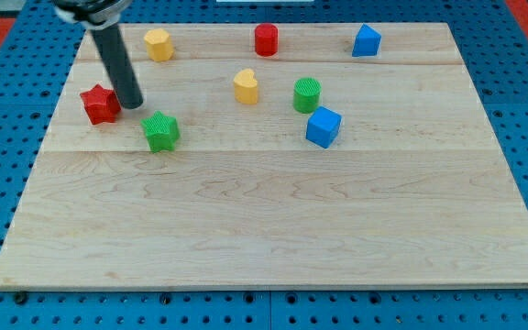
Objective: Push red star near green star
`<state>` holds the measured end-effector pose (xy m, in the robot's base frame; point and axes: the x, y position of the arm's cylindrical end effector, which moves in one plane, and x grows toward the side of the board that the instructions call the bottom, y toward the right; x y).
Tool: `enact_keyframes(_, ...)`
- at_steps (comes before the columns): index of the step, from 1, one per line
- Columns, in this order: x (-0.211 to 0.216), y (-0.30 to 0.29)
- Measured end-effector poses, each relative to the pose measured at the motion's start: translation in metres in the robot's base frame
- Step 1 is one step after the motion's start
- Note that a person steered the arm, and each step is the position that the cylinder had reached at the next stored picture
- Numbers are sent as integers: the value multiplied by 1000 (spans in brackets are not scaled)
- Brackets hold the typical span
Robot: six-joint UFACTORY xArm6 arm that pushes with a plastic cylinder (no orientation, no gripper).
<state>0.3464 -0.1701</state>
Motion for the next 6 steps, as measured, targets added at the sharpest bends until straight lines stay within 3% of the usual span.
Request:
enact_keyframes(2,-9,-106)
enact_keyframes(3,23,-62)
enact_keyframes(4,24,-48)
enact_keyframes(5,22,-40)
enact_keyframes(6,-6,2)
